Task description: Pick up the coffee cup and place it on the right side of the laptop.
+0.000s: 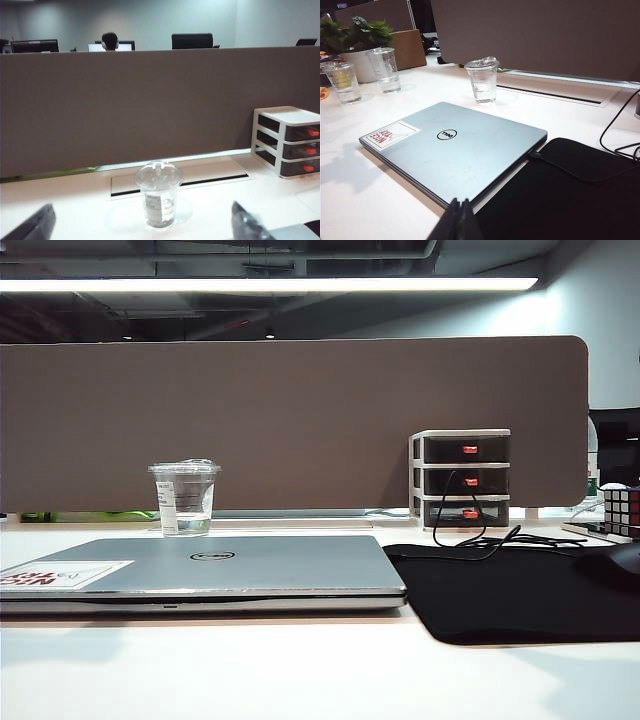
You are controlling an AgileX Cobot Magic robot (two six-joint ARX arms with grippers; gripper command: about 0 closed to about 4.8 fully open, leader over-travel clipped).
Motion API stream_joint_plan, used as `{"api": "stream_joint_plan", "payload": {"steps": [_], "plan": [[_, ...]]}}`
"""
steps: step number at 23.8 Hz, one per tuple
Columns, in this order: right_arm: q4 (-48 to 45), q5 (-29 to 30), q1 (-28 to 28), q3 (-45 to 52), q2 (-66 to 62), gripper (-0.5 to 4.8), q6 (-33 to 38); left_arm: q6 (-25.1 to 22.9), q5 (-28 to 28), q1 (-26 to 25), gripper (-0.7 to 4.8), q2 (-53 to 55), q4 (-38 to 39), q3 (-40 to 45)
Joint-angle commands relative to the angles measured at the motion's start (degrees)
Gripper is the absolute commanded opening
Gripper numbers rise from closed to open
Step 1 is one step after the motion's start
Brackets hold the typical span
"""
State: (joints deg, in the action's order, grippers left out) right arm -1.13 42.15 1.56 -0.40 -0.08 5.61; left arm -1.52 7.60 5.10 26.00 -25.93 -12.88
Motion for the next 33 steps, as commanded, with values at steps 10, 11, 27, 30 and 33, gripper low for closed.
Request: {"api": "stream_joint_plan", "payload": {"steps": [10,11,27,30,33], "plan": [[-0.8,0.2,0.0,0.4,0.1,-0.01,0.2,-0.1,11.4,-0.2,4.79,37.7,-22.2,-12.2],[-0.8,0.2,0.0,0.4,0.1,-0.01,0.2,-0.2,12.0,-0.4,4.79,39.5,-22.7,-12.5],[-0.6,0.2,0.0,0.4,0.1,-0.01,0.2,-1.5,24.3,-6.1,4.79,73.1,-40.6,-21.1],[-0.5,0.2,0.0,0.4,0.1,-0.01,0.2,-3.1,26.2,-6.1,4.79,76.5,-40.6,-24.3],[-0.4,0.2,0.0,0.4,0.1,-0.01,0.2,-3.2,27.2,-6.1,4.79,80.0,-40.6,-28.0]]}}
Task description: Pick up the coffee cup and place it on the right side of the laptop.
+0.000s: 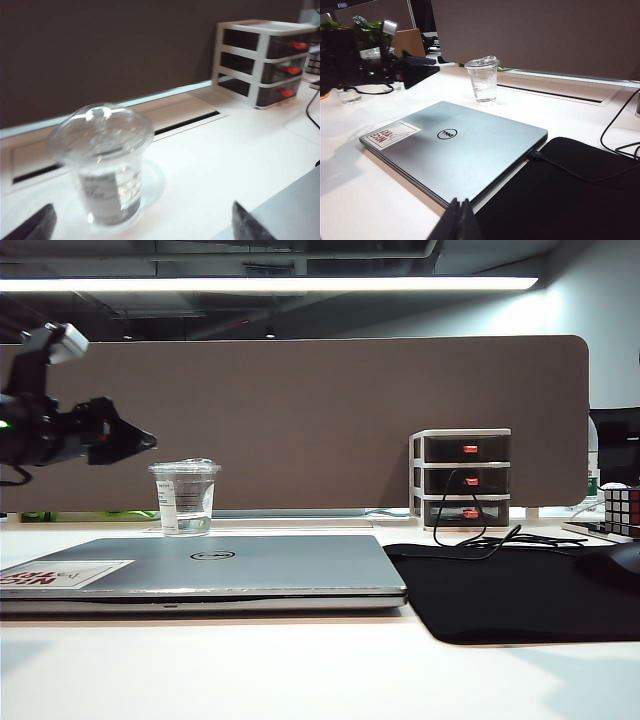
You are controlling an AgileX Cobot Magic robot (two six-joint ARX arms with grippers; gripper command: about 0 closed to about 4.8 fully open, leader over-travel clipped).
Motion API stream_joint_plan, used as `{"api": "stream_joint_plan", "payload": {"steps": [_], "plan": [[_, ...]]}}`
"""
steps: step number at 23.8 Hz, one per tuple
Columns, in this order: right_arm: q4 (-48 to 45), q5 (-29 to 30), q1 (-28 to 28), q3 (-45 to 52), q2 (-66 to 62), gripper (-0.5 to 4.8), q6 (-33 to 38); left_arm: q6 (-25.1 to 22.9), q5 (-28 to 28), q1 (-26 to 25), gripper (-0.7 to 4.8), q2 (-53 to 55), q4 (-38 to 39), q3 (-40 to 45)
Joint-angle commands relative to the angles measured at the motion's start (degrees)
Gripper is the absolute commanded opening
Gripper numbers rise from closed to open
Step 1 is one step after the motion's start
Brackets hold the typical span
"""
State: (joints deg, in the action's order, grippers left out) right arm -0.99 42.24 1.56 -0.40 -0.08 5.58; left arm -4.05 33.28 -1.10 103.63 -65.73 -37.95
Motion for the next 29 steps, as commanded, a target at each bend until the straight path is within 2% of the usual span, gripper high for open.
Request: {"api": "stream_joint_plan", "payload": {"steps": [1,10,13,15,17,24,29], "plan": [[-0.5,0.2,0.0,0.4,0.1,-0.01,0.2,-0.7,1.5,0.1,4.79,4.5,-0.8,-5.2],[-0.4,0.2,0.0,0.4,0.1,-0.01,0.2,-0.2,5.2,-2.6,4.79,12.2,-0.4,-13.6],[-0.1,0.3,0.0,0.4,0.1,-0.01,0.2,0.0,10.7,-4.9,4.79,15.0,2.8,-17.9],[-0.1,0.3,0.0,0.4,0.1,-0.01,0.1,-0.2,16.4,-6.1,4.79,17.3,4.7,-21.2],[-0.1,0.3,0.0,0.4,0.1,-0.01,-0.6,-1.8,20.6,-6.7,4.79,20.0,7.1,-25.5],[-0.1,0.3,0.0,0.4,0.1,-0.01,-1.1,-5.6,20.5,-6.5,4.79,22.6,11.1,-29.7],[-0.1,0.3,0.0,0.4,0.1,-0.01,-1.1,-5.8,21.0,-6.4,4.79,25.3,16.8,-34.3]]}}
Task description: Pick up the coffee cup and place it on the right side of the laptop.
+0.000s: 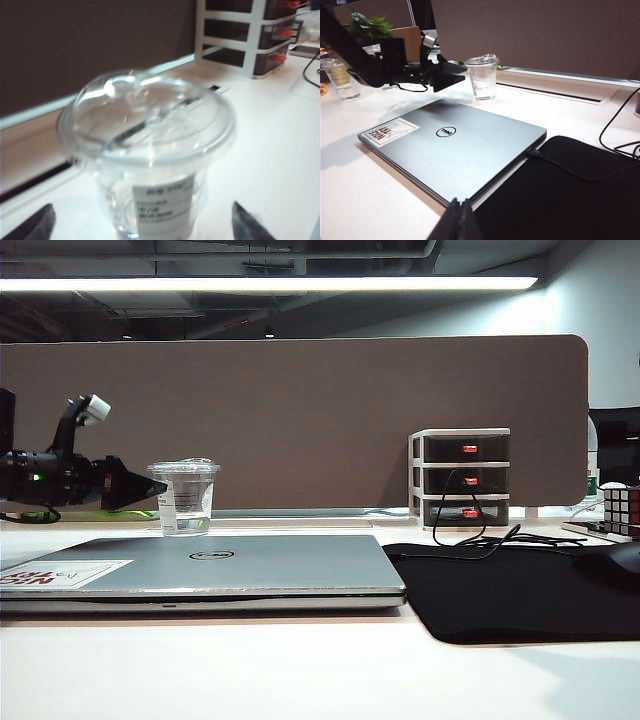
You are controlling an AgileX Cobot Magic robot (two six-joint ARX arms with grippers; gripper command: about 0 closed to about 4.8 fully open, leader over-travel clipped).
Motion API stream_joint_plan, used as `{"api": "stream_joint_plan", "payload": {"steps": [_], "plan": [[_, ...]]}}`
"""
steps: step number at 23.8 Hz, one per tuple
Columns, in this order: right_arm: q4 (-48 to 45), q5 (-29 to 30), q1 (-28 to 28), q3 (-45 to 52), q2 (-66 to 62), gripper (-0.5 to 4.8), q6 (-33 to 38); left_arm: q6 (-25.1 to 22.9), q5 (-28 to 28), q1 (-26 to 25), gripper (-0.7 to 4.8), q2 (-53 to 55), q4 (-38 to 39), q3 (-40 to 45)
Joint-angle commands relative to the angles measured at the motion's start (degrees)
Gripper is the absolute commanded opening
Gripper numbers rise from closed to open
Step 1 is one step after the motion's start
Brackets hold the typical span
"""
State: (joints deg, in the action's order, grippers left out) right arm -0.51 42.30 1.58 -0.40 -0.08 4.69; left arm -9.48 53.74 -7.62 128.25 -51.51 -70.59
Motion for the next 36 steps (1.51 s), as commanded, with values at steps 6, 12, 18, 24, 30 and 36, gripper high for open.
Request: {"api": "stream_joint_plan", "payload": {"steps": [6,12,18,24,30,36], "plan": [[-0.6,0.1,0.0,0.4,0.1,-0.01,-0.2,-0.7,0.4,2.0,4.79,2.3,4.7,-4.1],[-0.6,0.2,0.0,0.4,0.1,-0.01,-0.2,-2.3,-3.8,4.0,4.79,4.1,4.7,-6.0],[-0.6,0.3,0.0,0.4,0.1,-0.01,-0.2,-1.2,-4.0,4.4,4.79,4.6,4.7,-7.6],[-0.6,0.3,0.0,0.4,0.1,-0.01,-0.2,2.1,-6.2,5.3,4.79,4.7,5.8,-8.7],[-0.6,0.3,-0.1,0.4,0.1,-0.01,-0.2,3.5,-10.4,7.0,4.79,5.4,6.2,-10.2],[-0.6,0.3,0.0,0.4,0.1,-0.01,-0.2,4.3,-13.1,9.0,4.79,6.3,7.9,-13.4]]}}
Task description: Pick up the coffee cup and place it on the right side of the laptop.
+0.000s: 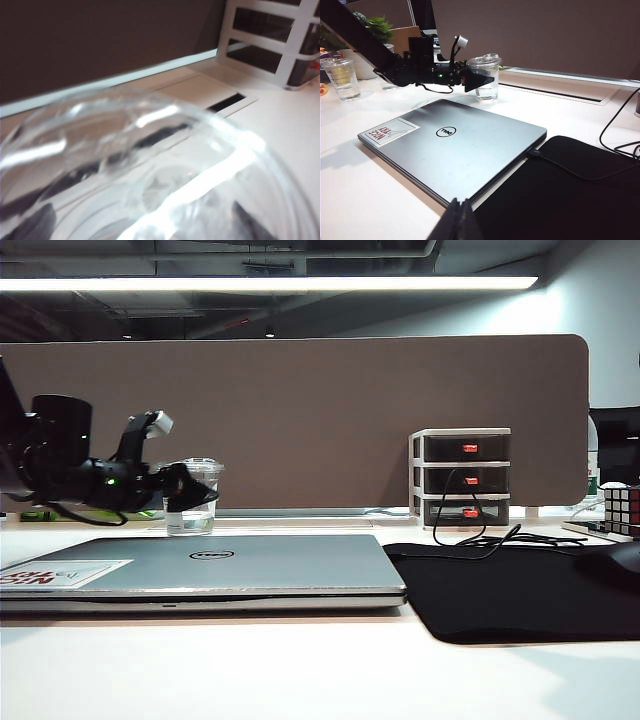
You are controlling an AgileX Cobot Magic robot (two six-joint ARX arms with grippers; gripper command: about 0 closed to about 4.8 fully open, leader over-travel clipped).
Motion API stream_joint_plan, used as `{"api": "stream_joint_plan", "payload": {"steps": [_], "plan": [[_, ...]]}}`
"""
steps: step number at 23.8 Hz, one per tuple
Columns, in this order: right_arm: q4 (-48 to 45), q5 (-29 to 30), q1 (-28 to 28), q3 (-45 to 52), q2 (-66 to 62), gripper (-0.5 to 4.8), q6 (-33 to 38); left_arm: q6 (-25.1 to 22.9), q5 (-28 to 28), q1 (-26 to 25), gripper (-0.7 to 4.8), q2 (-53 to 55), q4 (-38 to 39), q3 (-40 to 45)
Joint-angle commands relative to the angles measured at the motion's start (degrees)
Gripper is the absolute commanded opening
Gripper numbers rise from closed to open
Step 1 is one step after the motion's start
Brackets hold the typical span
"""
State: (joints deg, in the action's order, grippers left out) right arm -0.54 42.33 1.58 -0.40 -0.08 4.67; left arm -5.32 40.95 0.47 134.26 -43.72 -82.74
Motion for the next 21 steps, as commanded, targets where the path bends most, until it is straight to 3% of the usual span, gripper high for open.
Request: {"api": "stream_joint_plan", "payload": {"steps": [1,5,14,18,21], "plan": [[-0.6,0.2,0.0,0.4,0.1,-0.01,-0.2,0.2,-1.3,1.2,4.79,0.4,0.0,-1.6],[-0.6,0.2,0.0,0.4,0.1,-0.01,-0.2,-0.2,-3.9,1.6,4.79,0.5,0.6,-1.6],[-0.6,0.2,-0.1,0.4,0.1,-0.01,-0.2,-0.3,-3.8,1.6,4.79,1.3,-0.2,-1.6],[-0.6,0.2,-0.1,0.4,0.1,-0.01,-0.2,-0.3,-3.7,1.6,3.92,1.3,-1.4,-1.6],[-0.6,0.2,-0.1,0.4,0.1,-0.01,-0.2,-0.2,-3.4,1.6,3.88,1.3,-2.3,-1.6]]}}
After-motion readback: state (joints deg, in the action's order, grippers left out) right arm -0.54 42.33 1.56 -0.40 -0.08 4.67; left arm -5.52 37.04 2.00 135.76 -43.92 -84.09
